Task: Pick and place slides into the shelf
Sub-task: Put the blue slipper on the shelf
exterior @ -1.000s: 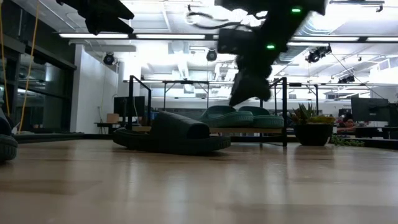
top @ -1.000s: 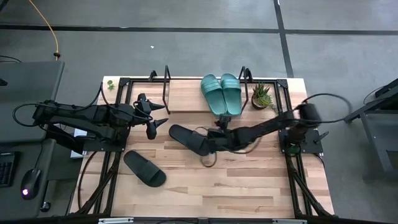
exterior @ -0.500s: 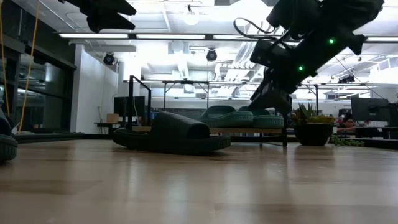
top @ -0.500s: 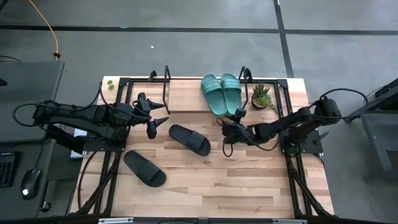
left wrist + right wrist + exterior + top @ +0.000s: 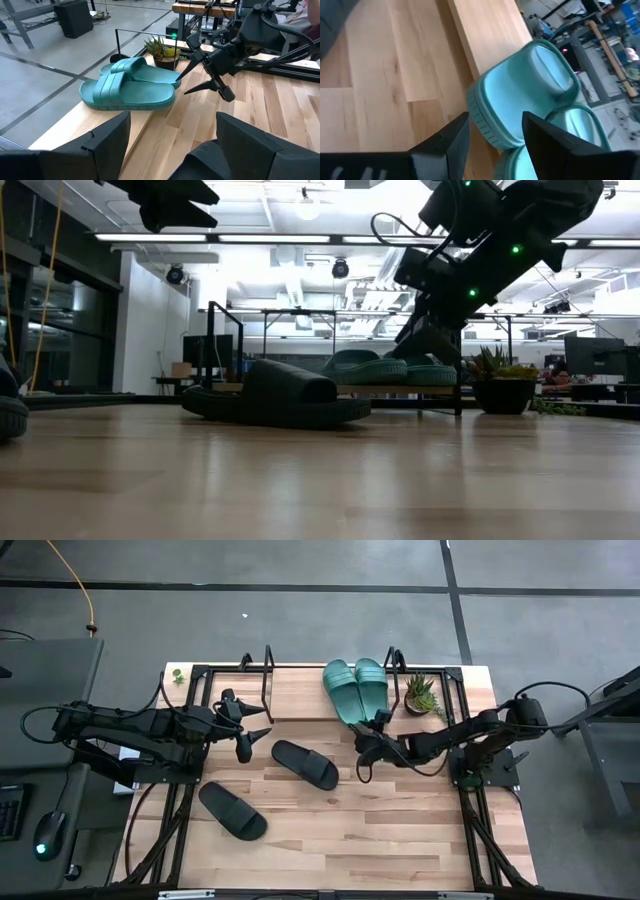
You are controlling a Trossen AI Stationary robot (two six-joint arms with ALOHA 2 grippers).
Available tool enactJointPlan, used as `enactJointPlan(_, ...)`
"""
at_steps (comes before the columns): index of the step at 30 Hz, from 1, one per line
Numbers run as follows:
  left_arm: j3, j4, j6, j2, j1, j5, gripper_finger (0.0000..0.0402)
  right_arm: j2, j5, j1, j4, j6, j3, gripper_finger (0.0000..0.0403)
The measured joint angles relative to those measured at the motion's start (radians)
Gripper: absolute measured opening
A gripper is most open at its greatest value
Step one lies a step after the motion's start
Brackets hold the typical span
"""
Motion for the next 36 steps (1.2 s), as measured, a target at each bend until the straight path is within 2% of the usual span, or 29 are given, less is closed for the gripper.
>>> enactJointPlan(5,0.0,0.0,0.0,0.0,0.0,0.0,0.0273,0.0,-0.049,-0.034,0.005,0.001,0.0,0.0171)
enactJointPlan(11,0.0,0.0,0.0,0.0,0.0,0.0,0.0273,0.0,-0.058,-0.048,0.006,-0.002,0.0,0.0171)
enactJointPlan(26,0.0,0.0,0.0,0.0,0.0,0.0,0.0273,0.001,-0.189,-0.113,0.007,-0.048,0.001,0.0169)
enactJointPlan(30,0.0,0.0,0.0,0.0,0.0,0.0,0.0273,0.001,-0.227,-0.121,0.007,-0.044,0.001,0.0144)
enactJointPlan(36,0.0,0.0,-0.001,0.0,0.0,0.0,0.0273,0.001,-0.235,-0.128,0.003,-0.022,0.001,0.0085)
